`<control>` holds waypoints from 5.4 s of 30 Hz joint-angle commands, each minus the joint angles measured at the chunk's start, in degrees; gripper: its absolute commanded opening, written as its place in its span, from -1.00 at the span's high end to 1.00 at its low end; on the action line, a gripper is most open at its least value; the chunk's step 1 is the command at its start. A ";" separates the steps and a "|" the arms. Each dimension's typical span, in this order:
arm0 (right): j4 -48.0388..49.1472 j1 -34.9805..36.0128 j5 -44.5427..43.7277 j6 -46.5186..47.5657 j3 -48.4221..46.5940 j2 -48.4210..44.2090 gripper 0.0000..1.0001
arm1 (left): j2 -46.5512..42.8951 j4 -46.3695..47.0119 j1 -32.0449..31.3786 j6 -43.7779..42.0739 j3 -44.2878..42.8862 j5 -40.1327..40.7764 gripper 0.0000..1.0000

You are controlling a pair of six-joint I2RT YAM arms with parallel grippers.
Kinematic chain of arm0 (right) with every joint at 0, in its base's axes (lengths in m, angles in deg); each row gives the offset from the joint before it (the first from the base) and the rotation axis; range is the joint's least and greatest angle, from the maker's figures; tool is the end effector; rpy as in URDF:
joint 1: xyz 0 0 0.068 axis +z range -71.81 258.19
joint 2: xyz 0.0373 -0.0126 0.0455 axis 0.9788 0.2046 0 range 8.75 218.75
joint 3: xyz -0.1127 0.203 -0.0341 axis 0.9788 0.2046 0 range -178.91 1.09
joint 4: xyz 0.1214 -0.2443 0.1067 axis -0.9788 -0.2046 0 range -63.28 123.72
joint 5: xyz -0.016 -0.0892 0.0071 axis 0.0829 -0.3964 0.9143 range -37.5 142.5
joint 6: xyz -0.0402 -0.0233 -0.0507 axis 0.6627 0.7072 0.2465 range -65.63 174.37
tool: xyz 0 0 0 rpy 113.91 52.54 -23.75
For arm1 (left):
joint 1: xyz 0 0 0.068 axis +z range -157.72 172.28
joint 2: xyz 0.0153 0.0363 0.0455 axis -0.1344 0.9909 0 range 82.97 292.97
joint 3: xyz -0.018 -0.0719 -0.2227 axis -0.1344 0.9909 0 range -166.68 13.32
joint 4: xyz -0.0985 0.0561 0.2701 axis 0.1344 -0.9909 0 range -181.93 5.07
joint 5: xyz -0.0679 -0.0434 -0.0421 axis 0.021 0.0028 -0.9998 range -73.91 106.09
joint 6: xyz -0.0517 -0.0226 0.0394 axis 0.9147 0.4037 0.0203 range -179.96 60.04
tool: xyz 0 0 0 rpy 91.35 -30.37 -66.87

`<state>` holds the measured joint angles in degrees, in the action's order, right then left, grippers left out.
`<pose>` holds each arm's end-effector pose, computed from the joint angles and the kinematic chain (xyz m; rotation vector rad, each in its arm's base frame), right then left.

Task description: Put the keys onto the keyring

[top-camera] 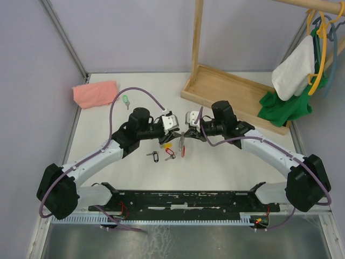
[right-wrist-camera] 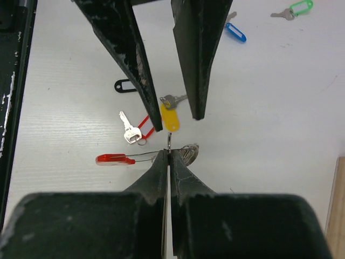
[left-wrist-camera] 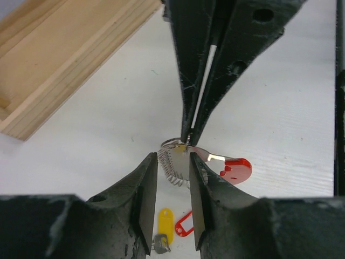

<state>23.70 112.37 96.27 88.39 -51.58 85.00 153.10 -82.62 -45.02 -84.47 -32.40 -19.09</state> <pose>0.2603 0.2234 0.2120 -1.5024 1.4382 0.8182 0.2452 -0.2271 0.2191 1.3317 1.4307 -0.7455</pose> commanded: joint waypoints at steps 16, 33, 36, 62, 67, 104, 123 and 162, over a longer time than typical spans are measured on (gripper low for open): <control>24.54 0.11 -8.91 -10.70 15.76 -13.45 0.98 | -3.89 -9.74 -0.17 34.89 -2.90 35.87 -0.05; 21.44 0.12 -9.41 -9.22 17.68 -18.89 0.98 | 7.43 -25.05 -0.30 46.70 -4.26 37.86 -0.07; 21.32 0.11 -9.64 -9.01 17.87 -19.03 0.98 | 8.44 -24.54 -0.85 46.26 -3.80 36.77 -0.05; 18.30 0.15 -9.53 -7.62 17.46 -20.05 0.98 | 17.36 -20.41 -2.39 40.87 -4.71 42.31 0.46; 18.27 0.12 -9.16 -7.53 17.59 -20.43 0.98 | 17.77 -18.58 -1.91 40.16 -3.80 42.91 0.46; 17.41 0.16 -8.27 -7.12 17.33 -19.93 0.98 | 20.87 -14.10 -1.38 39.63 -0.50 40.63 0.68; 19.05 0.10 -7.97 -11.11 16.31 -18.86 0.98 | 9.08 -5.36 -1.42 32.67 2.34 40.69 0.95; 6.54 0.22 -19.69 -15.60 8.71 -13.86 0.99 | 25.76 -11.78 -0.67 33.71 -6.34 40.55 0.87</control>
<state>28.10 112.39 77.25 73.83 -41.24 71.19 177.16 -95.89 -46.03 -54.48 -36.05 20.32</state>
